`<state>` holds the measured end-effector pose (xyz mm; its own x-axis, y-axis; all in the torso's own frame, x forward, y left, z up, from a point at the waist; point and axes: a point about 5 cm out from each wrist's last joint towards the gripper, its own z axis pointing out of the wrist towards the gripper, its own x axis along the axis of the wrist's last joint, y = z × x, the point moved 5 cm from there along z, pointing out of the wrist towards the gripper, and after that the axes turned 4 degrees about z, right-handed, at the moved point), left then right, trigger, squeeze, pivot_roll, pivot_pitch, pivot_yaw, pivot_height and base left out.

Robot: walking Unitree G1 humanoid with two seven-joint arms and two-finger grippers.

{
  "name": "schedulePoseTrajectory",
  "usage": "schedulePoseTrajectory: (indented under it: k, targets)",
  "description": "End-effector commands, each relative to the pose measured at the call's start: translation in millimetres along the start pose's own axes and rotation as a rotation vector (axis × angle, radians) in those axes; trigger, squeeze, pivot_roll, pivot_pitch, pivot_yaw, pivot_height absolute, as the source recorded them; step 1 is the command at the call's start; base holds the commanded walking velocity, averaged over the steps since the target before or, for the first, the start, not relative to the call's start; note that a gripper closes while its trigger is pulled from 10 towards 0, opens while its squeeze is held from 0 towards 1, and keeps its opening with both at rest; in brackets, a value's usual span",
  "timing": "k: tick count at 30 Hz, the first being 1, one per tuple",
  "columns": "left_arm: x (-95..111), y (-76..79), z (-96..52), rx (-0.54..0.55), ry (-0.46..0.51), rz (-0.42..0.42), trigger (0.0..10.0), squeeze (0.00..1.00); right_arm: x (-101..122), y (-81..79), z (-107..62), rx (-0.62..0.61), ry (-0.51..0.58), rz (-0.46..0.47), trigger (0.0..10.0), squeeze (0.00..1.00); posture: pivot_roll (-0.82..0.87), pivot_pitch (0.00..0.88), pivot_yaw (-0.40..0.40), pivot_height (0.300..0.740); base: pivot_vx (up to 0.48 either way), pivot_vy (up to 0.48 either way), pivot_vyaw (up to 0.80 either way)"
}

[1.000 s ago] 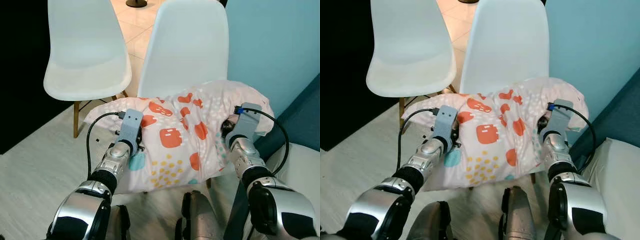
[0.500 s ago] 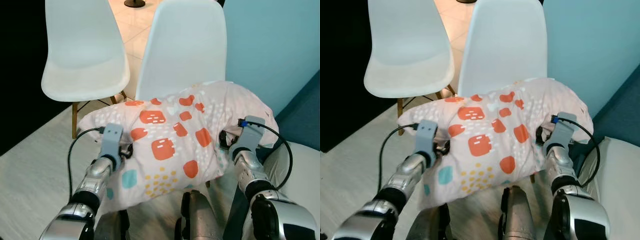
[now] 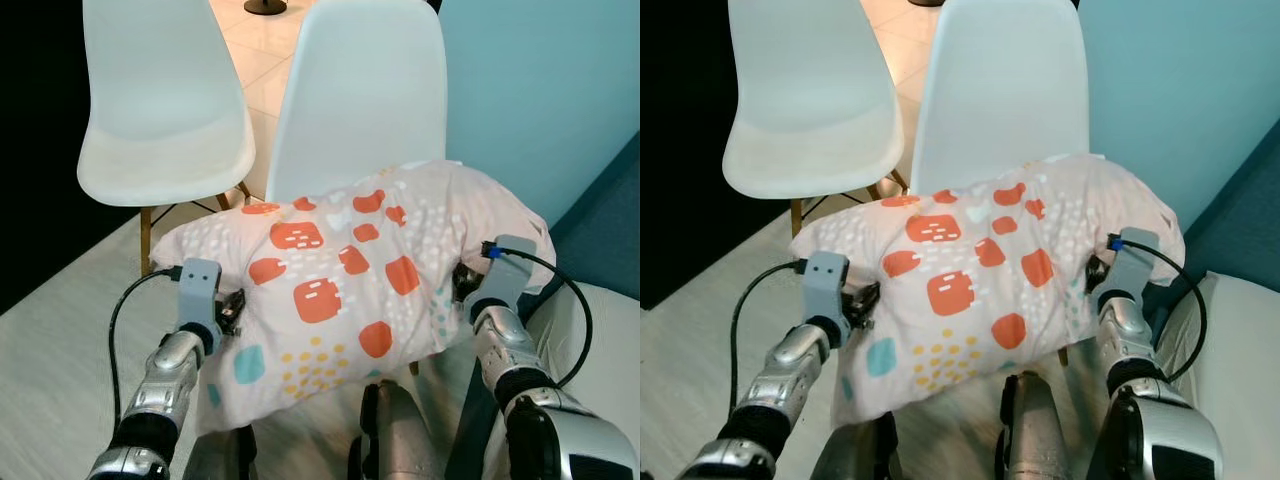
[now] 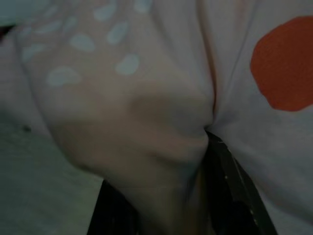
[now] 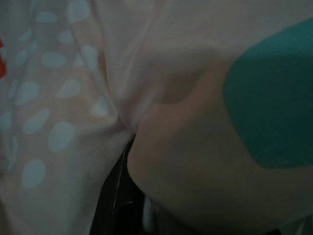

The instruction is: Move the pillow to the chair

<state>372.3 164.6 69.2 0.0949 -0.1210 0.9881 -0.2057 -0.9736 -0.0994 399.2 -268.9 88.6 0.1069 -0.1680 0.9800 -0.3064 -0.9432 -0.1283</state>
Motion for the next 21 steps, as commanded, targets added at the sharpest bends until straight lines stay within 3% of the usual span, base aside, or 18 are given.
schedulePoseTrajectory:
  k: [1, 2, 3, 6, 8, 12, 21]
  targets:
    - [-3, -2.1, -4.5, -0.003, -0.006, 0.028, 10.0, 0.00, 5, 3.8, -0.9, -0.011, 0.038, 0.005, 9.6, 0.01, 0.04, 0.177, -0.019, 0.579, 0.000, 0.000, 0.00]
    - [-3, -4.8, -8.6, 0.000, 0.002, 0.008, 10.0, 1.00, 6, 5.7, -1.6, -0.012, 0.050, 0.004, 10.0, 1.00, 0.04, 0.177, -0.019, 0.579, 0.000, 0.000, 0.00]
    - [-4, -6.8, -12.4, -0.001, 0.004, -0.011, 10.0, 1.00, 6, 7.4, -2.2, -0.014, 0.055, 0.007, 10.0, 1.00, 0.03, 0.176, -0.018, 0.579, 0.000, 0.000, 0.00]
    - [-9, -7.4, -24.9, -0.059, -0.022, 0.107, 10.0, 1.00, 5, 13.7, -3.8, -0.024, 0.057, 0.005, 10.0, 1.00, 0.03, 0.175, -0.019, 0.579, 0.000, 0.000, 0.00]
    - [-10, -9.9, -28.8, -0.059, -0.025, 0.122, 10.0, 1.00, 4, 15.5, -4.4, -0.021, 0.058, -0.004, 10.0, 1.00, 0.04, 0.175, -0.019, 0.579, 0.000, 0.000, 0.00]
    - [-9, -22.3, -39.1, -0.023, -0.026, 0.123, 10.0, 1.00, 4, 24.4, -6.4, -0.028, 0.062, -0.036, 10.0, 1.00, 0.04, 0.172, -0.020, 0.579, 0.000, 0.000, 0.00]
    - [-2, -52.1, -59.0, 0.125, 0.000, 0.089, 10.0, 1.00, 17, 63.7, -11.1, -0.146, 0.107, -0.135, 10.0, 1.00, 0.04, 0.158, -0.020, 0.579, 0.000, 0.000, 0.00]
